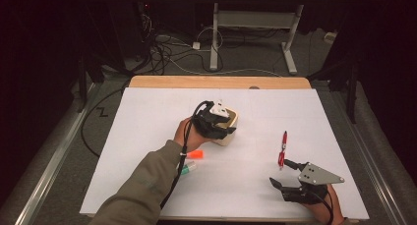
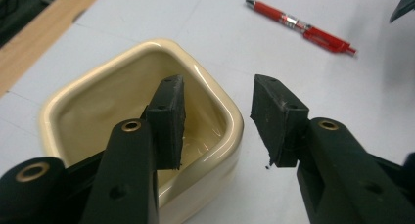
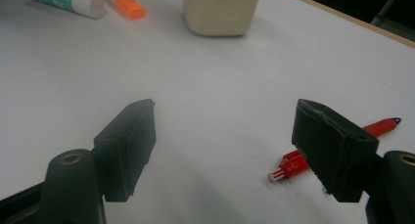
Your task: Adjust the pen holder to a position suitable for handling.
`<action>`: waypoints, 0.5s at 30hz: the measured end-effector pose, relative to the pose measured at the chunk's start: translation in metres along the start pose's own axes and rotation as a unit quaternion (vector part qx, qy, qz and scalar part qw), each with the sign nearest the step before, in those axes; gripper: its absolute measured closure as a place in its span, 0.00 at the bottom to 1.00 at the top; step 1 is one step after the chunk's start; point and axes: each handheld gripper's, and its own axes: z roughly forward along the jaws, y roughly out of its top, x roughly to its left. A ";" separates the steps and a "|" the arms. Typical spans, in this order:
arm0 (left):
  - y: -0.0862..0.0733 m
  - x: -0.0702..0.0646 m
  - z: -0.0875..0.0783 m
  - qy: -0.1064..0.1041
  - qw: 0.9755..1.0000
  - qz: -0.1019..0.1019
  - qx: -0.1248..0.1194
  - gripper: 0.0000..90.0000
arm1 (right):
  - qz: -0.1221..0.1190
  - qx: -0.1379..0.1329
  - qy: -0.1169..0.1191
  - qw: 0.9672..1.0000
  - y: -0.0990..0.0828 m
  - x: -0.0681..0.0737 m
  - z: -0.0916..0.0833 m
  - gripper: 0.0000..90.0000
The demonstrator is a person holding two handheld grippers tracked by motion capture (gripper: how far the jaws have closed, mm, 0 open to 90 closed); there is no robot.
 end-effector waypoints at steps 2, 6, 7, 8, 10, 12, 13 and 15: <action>-0.001 0.000 -0.003 0.007 1.000 0.000 -0.004 0.55 | -0.002 -0.001 -0.001 1.000 0.000 0.000 0.000 0.27; -0.004 -0.006 -0.021 0.024 0.999 0.016 -0.029 0.50 | -0.002 -0.004 -0.003 1.000 0.000 0.000 -0.001 0.27; -0.006 -0.008 -0.025 0.029 0.999 0.021 -0.034 0.49 | -0.003 -0.005 -0.004 1.000 0.000 0.000 -0.001 0.27; -0.006 -0.008 -0.025 0.029 0.999 0.021 -0.034 0.48 | -0.004 -0.006 -0.005 1.000 0.001 0.000 -0.002 0.27; -0.010 -0.012 -0.034 0.044 0.998 0.035 -0.040 0.46 | -0.002 -0.009 -0.007 1.000 0.001 -0.001 -0.002 0.27; -0.018 -0.017 -0.042 0.067 0.996 0.048 -0.047 0.45 | -0.003 -0.010 -0.009 1.000 0.001 -0.001 -0.003 0.27; -0.018 -0.017 -0.042 0.067 0.996 0.048 -0.047 0.36 | -0.003 -0.010 -0.009 1.000 0.001 -0.001 -0.003 0.27; -0.024 -0.021 -0.047 0.084 0.994 0.052 -0.050 0.36 | -0.003 -0.012 -0.010 1.000 0.001 -0.001 -0.003 0.27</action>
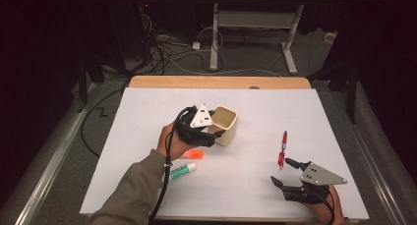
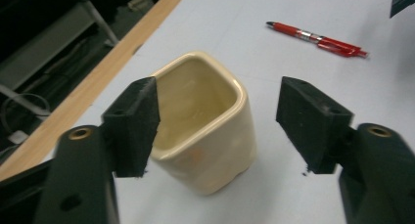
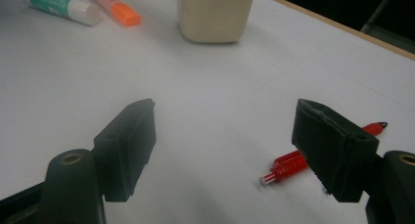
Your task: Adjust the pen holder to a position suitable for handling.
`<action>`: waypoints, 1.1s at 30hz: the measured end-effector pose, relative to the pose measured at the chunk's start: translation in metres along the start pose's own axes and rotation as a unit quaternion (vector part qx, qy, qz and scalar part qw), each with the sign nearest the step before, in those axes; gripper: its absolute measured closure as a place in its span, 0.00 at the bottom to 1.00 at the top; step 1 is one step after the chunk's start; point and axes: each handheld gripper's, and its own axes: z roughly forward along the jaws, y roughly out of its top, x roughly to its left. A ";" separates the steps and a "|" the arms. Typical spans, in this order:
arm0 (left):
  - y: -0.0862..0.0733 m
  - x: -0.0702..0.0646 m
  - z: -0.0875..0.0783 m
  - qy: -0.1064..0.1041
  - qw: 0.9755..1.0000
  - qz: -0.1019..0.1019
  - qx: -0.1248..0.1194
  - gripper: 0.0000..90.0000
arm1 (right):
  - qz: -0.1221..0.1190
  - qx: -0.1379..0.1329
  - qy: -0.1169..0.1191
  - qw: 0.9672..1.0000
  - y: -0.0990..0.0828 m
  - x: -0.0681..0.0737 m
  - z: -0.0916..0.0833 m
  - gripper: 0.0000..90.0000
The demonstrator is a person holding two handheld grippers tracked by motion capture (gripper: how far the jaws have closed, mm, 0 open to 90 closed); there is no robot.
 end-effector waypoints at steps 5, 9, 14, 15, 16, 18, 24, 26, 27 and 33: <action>-0.015 -0.008 -0.015 0.015 0.999 0.022 -0.018 0.30 | -0.001 0.000 -0.003 1.000 0.000 0.000 0.000 0.27; -0.027 -0.013 -0.027 0.025 0.999 0.031 -0.034 0.26 | -0.003 -0.001 -0.004 1.000 0.000 0.000 0.000 0.27; -0.042 -0.021 -0.039 0.036 0.997 0.037 -0.056 0.24 | -0.006 -0.006 -0.010 1.000 0.000 0.000 -0.002 0.27; -0.045 -0.022 -0.041 0.038 0.997 0.039 -0.058 0.24 | -0.006 -0.006 -0.010 1.000 0.000 0.000 -0.002 0.27; -0.049 -0.024 -0.043 0.039 0.997 0.040 -0.061 0.24 | -0.006 -0.009 -0.011 1.000 0.000 0.000 -0.003 0.27; -0.054 -0.026 -0.045 0.043 0.996 0.044 -0.061 0.24 | -0.011 -0.019 -0.012 1.000 0.001 0.001 -0.005 0.27; -0.075 -0.030 -0.054 0.053 0.996 0.045 -0.047 0.24 | -0.013 -0.023 -0.021 0.999 0.001 0.001 -0.006 0.27; -0.084 -0.029 -0.058 0.053 0.997 0.033 -0.047 0.24 | -0.013 -0.025 -0.022 0.999 0.001 0.001 -0.006 0.27; -0.084 -0.029 -0.058 0.053 0.997 0.033 -0.047 0.24 | -0.013 -0.026 -0.023 0.999 0.002 0.001 -0.006 0.27; -0.102 -0.033 -0.064 0.050 0.998 0.024 -0.037 0.23 | -0.011 -0.026 -0.028 0.999 0.001 0.000 -0.006 0.27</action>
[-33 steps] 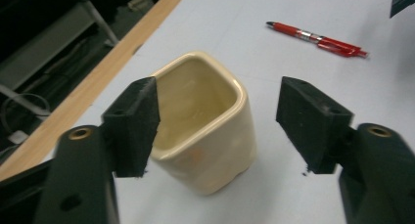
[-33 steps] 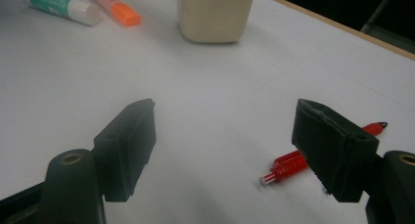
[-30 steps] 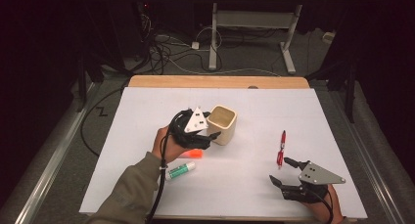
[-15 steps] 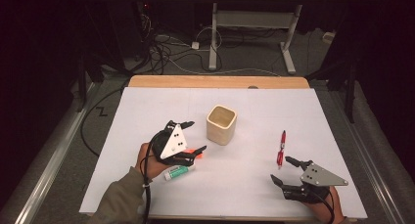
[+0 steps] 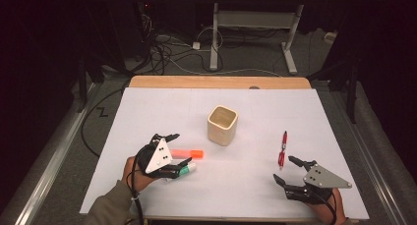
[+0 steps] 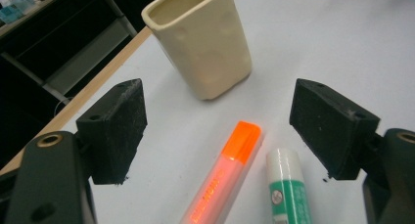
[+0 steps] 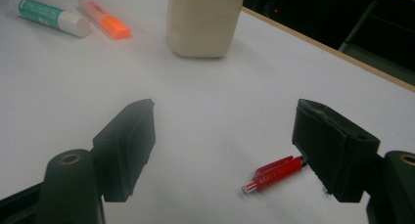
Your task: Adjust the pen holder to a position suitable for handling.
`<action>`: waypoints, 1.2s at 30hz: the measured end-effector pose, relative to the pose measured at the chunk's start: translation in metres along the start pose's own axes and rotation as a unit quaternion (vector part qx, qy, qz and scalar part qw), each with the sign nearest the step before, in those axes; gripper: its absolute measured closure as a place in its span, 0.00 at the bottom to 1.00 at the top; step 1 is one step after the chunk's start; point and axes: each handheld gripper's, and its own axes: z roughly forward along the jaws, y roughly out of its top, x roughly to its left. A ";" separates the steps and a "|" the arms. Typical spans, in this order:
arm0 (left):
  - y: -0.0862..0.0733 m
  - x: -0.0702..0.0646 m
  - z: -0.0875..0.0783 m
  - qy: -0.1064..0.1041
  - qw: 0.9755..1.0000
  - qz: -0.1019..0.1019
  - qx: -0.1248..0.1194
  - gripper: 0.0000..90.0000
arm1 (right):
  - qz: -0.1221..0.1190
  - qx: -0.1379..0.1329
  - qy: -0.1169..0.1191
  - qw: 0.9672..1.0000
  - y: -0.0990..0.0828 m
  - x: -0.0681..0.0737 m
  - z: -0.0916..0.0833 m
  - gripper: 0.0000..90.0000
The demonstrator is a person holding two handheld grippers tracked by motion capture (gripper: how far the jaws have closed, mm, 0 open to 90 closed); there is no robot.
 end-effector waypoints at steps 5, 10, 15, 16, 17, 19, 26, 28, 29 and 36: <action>-0.017 -0.003 -0.007 0.011 1.000 -0.001 0.004 0.23 | 0.000 0.000 0.001 1.000 0.000 0.000 0.001 0.27; -0.034 -0.002 -0.014 0.013 1.000 -0.021 0.007 0.23 | 0.001 0.001 -0.001 1.000 -0.001 -0.001 0.001 0.27; -0.049 -0.002 -0.022 0.014 0.999 -0.039 0.015 0.21 | 0.002 0.001 -0.003 1.000 -0.001 -0.002 0.002 0.27; -0.051 -0.002 -0.023 0.016 0.999 -0.040 0.017 0.21 | 0.003 0.002 -0.004 1.000 -0.001 -0.002 0.002 0.27; -0.053 -0.003 -0.024 0.017 0.999 -0.041 0.020 0.21 | 0.004 0.003 -0.005 1.000 -0.001 -0.002 0.002 0.27; -0.058 -0.003 -0.027 0.015 0.998 -0.049 0.023 0.21 | 0.003 0.003 -0.006 1.000 -0.001 -0.003 0.002 0.27; -0.075 -0.004 -0.034 0.008 0.997 -0.070 0.036 0.19 | 0.004 0.005 -0.011 1.000 -0.001 -0.004 0.003 0.28; -0.078 -0.006 -0.034 0.008 0.996 -0.071 0.046 0.18 | 0.003 0.005 -0.011 1.000 0.000 -0.004 0.004 0.28; -0.078 -0.006 -0.034 0.005 0.996 -0.074 0.045 0.18 | 0.003 0.005 -0.012 1.000 0.000 -0.004 0.005 0.28; -0.081 -0.008 -0.034 -0.007 0.995 -0.083 0.057 0.18 | 0.001 0.007 -0.004 1.000 0.001 -0.005 0.010 0.28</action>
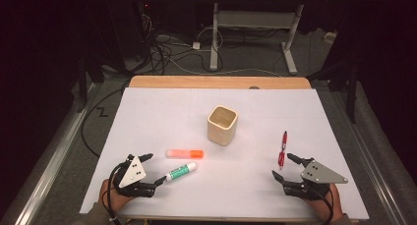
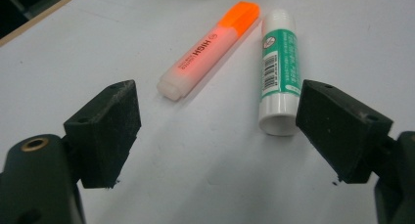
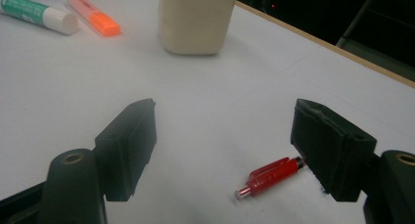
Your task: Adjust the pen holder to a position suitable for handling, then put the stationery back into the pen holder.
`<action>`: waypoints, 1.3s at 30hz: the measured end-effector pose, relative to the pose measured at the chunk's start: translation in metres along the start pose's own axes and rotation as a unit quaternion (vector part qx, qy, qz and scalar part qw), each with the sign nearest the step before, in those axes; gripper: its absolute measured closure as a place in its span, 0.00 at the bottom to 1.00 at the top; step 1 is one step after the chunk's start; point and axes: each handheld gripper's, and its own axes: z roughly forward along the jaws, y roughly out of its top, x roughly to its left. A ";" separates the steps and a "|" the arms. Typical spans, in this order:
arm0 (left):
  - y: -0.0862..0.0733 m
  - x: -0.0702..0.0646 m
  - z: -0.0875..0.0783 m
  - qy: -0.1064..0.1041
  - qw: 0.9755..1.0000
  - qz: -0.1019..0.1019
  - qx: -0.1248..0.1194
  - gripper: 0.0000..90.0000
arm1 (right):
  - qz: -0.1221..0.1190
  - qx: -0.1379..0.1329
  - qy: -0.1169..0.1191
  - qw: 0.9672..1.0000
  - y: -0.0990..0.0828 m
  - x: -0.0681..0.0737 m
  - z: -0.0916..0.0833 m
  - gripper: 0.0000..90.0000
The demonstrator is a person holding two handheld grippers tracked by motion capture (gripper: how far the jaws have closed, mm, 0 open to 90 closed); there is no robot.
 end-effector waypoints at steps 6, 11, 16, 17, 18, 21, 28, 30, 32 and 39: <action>-0.001 -0.001 0.000 -0.005 1.000 -0.001 0.010 0.18 | -0.001 0.000 0.004 1.000 0.000 -0.001 0.003 0.29; 0.001 -0.001 0.000 -0.009 1.000 0.000 0.013 0.18 | -0.002 0.001 0.007 1.000 0.000 0.000 0.004 0.29; 0.003 0.000 0.000 -0.016 1.000 -0.007 0.018 0.18 | -0.001 0.003 0.005 1.000 0.000 0.000 0.003 0.29; 0.005 0.000 0.000 -0.020 1.000 -0.006 0.021 0.18 | -0.001 0.002 0.004 1.000 0.000 0.001 0.003 0.29; 0.009 0.001 0.001 -0.041 0.999 -0.016 0.027 0.18 | 0.000 0.002 0.002 1.000 0.000 0.001 0.002 0.29; 0.019 0.002 0.004 -0.045 0.997 -0.029 0.054 0.19 | -0.001 0.003 0.002 1.000 -0.002 0.002 0.001 0.29; 0.037 -0.002 0.016 -0.061 0.993 -0.013 0.105 0.20 | 0.000 0.004 0.001 1.000 -0.003 0.002 -0.001 0.29; 0.041 -0.003 0.019 -0.067 0.991 -0.007 0.117 0.20 | 0.000 0.004 0.001 1.000 -0.004 0.002 -0.001 0.29; 0.045 -0.004 0.021 -0.070 0.990 -0.003 0.119 0.21 | 0.001 0.007 0.002 1.000 -0.004 0.003 0.000 0.29; 0.059 -0.005 0.030 -0.095 0.986 0.003 0.136 0.27 | 0.000 0.007 0.003 1.000 -0.004 0.002 0.000 0.29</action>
